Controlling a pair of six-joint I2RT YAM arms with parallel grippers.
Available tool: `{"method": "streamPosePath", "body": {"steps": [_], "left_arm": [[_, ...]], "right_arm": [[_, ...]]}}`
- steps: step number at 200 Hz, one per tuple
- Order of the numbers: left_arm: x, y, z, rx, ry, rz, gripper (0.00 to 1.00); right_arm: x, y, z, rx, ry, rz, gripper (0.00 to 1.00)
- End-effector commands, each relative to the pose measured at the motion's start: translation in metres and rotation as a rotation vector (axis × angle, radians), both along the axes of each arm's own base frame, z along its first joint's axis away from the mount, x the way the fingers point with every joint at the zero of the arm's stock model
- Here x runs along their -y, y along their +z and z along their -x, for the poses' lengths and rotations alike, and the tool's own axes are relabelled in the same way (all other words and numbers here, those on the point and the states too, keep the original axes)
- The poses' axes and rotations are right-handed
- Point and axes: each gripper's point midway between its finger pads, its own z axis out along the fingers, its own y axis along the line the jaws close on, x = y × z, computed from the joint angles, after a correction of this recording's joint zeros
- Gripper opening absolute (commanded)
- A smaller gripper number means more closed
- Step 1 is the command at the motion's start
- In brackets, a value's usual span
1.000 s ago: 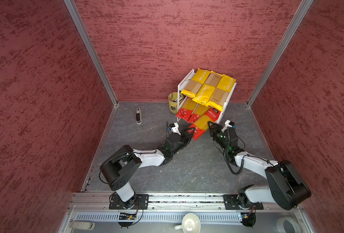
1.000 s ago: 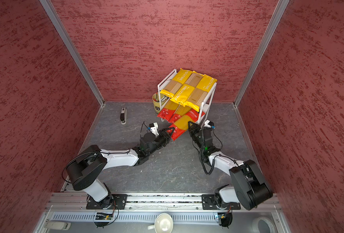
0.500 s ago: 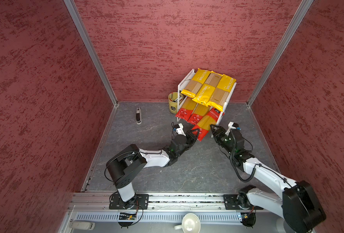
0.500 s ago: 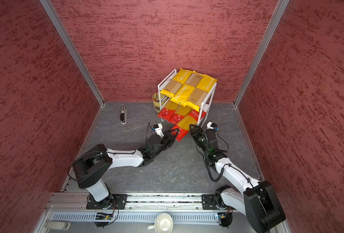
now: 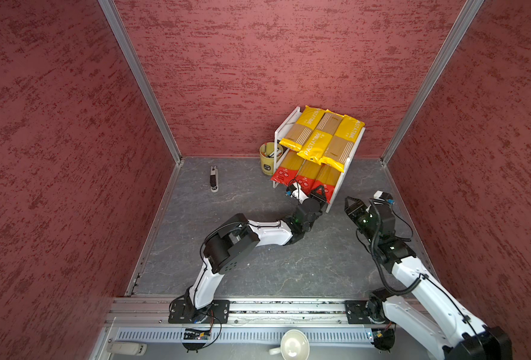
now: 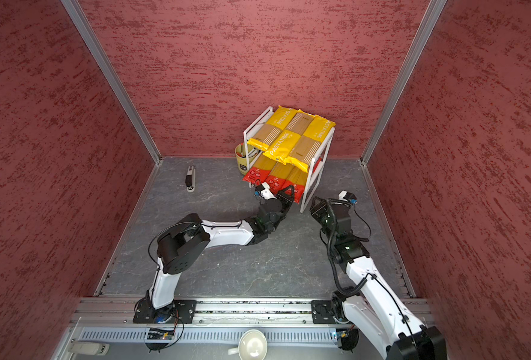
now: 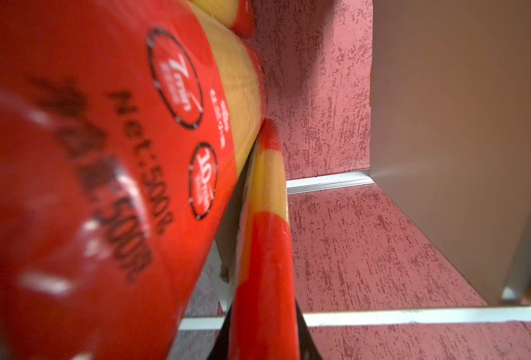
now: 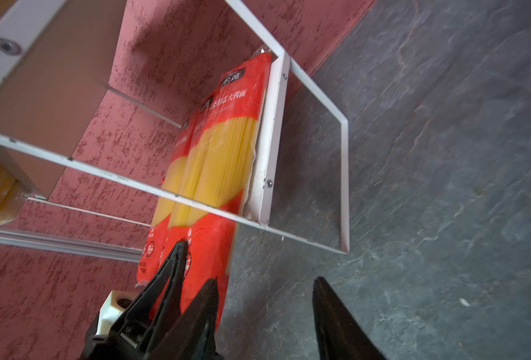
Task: Place and organize the pasta boxes and bags onto the shelf
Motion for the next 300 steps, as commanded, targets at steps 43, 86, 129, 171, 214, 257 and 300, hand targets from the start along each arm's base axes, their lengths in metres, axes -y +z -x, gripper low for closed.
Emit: {"method": "streamPosePath", "body": {"steps": [43, 86, 129, 171, 214, 257, 300], "left_arm": [[0.021, 0.010, -0.011, 0.063, 0.084, -0.045, 0.07], [0.015, -0.001, 0.010, 0.035, -0.003, -0.047, 0.65], [-0.004, 0.005, 0.063, -0.032, -0.124, -0.131, 0.92], [-0.065, -0.019, 0.125, -0.057, -0.194, -0.504, 0.91], [-0.135, -0.009, 0.139, 0.218, -0.282, -1.110, 0.95], [-0.266, 0.005, 0.100, 0.193, -0.059, -1.374, 0.97], [-0.394, 0.004, 0.078, 0.042, 0.280, -1.363, 0.97]], "right_arm": [[0.010, 0.001, 0.004, -0.002, -0.010, 0.048, 0.51], [0.013, 0.002, 0.003, 0.009, -0.013, 0.063, 0.51], [0.017, 0.004, -0.007, -0.011, -0.017, 0.125, 0.52], [0.039, 0.018, -0.014, 0.002, -0.071, 0.280, 0.52], [0.084, 0.020, -0.016, 0.063, -0.261, 0.634, 0.61], [0.114, -0.002, -0.002, 0.153, -0.434, 0.841, 0.69], [0.116, -0.043, -0.023, 0.125, -0.433, 0.870, 0.71]]}}
